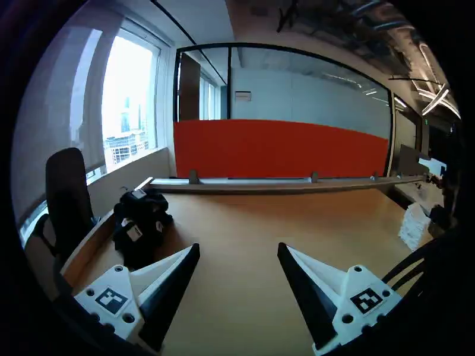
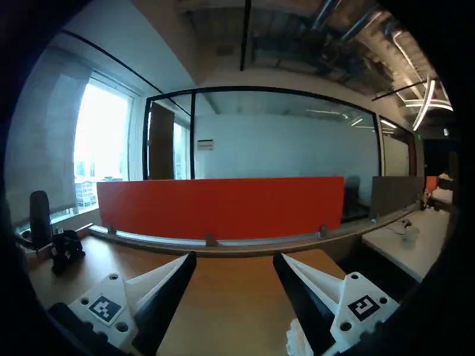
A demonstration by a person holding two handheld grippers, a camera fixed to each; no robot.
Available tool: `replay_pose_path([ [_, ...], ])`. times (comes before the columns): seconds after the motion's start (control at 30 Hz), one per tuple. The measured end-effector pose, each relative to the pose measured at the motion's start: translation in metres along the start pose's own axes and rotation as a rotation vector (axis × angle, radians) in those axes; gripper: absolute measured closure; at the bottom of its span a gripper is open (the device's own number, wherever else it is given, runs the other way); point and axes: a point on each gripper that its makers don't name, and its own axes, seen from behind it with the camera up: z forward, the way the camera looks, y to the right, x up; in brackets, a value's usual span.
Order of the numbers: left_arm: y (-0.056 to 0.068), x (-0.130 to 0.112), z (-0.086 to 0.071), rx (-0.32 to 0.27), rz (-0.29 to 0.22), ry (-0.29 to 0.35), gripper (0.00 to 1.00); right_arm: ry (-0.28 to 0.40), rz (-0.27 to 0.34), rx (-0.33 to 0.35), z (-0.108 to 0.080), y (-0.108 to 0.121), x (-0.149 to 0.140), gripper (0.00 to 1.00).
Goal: Fold towel
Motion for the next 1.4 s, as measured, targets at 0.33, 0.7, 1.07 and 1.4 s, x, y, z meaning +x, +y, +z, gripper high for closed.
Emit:
replay_pose_path([
  [0.33,-0.011,0.079,0.013,0.015,0.0,0.21,0.02,-0.029,0.008,0.022,-0.007,-0.02,-0.006,0.0],
  [0.7,-0.013,0.094,0.023,0.007,-0.001,0.26,0.03,-0.038,0.016,0.019,-0.008,-0.029,-0.007,0.0],
  [1.07,-0.01,0.088,0.035,-0.008,-0.014,0.266,0.03,-0.009,0.026,-0.017,-0.007,-0.039,0.009,0.0],
  [1.4,-0.014,0.064,0.051,-0.011,-0.017,0.279,0.03,0.014,-0.001,-0.014,-0.008,-0.057,0.006,0.0],
])
